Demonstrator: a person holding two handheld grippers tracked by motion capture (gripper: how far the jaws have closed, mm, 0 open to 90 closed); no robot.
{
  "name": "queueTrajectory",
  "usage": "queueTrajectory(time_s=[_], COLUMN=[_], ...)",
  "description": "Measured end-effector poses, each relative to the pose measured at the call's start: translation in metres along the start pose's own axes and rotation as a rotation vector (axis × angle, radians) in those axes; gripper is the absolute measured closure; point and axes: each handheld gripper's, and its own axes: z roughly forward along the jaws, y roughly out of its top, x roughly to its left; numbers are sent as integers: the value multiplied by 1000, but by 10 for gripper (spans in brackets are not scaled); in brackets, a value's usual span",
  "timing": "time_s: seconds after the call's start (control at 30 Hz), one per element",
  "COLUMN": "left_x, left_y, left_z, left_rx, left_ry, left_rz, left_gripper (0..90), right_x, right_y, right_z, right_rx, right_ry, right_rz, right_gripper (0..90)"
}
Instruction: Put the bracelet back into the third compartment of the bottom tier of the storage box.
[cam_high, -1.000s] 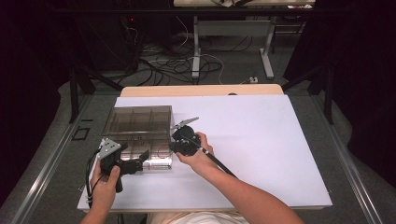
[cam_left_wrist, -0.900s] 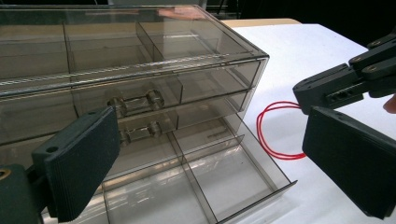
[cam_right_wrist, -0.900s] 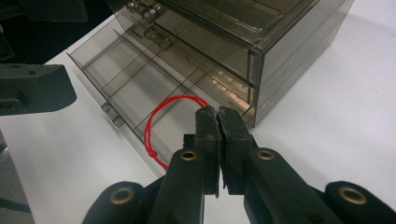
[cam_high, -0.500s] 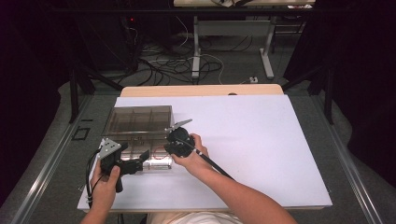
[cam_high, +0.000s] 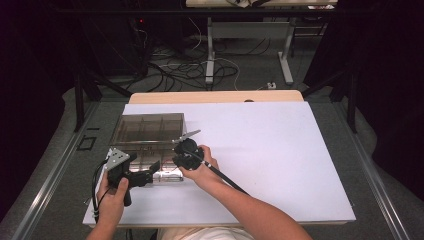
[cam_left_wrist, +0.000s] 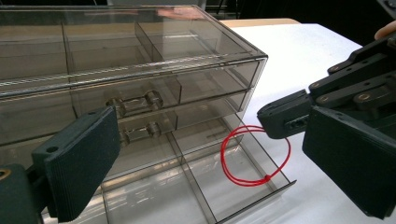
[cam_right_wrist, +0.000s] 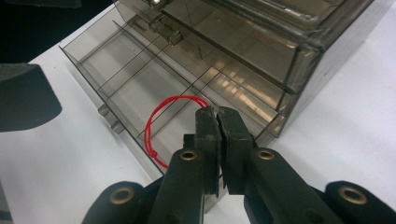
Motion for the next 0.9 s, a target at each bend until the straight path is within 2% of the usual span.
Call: queueTrajectory(time_s=[0.27, 0.3, 0.43, 0.47, 0.63, 0.77, 0.9], left_x=[0, 0, 0, 0, 0, 0, 1], left_y=[0, 0, 0, 0, 0, 0, 0], left_z=[0, 0, 0, 0, 0, 0, 0], left_rx=[-1, -1, -1, -2, -2, -2, -1], left_ry=[-1, -1, -1, -1, -1, -1, 1], left_rz=[0, -1, -1, -1, -2, -3, -4], left_gripper=[41, 41, 41, 41, 41, 41, 41], right_x=[2, 2, 2, 2, 5, 5, 5], right_y=[0, -1, 0, 0, 1, 2, 2], right_z=[5, 7, 7, 8, 10, 9, 9], right_rx=[-1, -23, 8, 6, -2, -7, -2], right_ry=[-5, -4, -2, -1, -2, 13, 13], right_rz=[-2, -12, -4, -19, -16, -22, -4], right_gripper=[873, 873, 873, 873, 870, 808, 783])
